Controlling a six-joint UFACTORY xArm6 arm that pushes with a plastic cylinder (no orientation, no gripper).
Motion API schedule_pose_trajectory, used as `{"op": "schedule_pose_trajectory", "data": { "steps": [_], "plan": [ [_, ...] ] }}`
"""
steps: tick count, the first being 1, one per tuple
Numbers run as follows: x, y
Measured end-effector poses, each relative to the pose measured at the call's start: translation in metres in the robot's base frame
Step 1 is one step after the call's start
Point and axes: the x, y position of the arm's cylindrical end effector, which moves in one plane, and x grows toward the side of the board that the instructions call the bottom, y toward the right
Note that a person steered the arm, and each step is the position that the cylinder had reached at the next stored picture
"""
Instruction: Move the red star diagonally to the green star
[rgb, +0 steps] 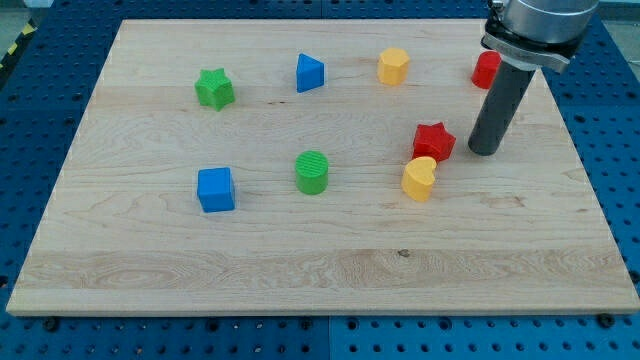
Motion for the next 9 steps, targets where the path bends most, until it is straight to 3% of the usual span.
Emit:
{"op": "schedule_pose_trajectory", "data": {
  "steps": [3, 4, 5, 7, 8, 9],
  "plan": [
    [-0.002, -0.097],
    [-0.003, -0.063],
    [0.010, -0.075],
    [0.015, -0.194],
    [-0.008, -0.244],
    [-0.008, -0.254]
  ]
}}
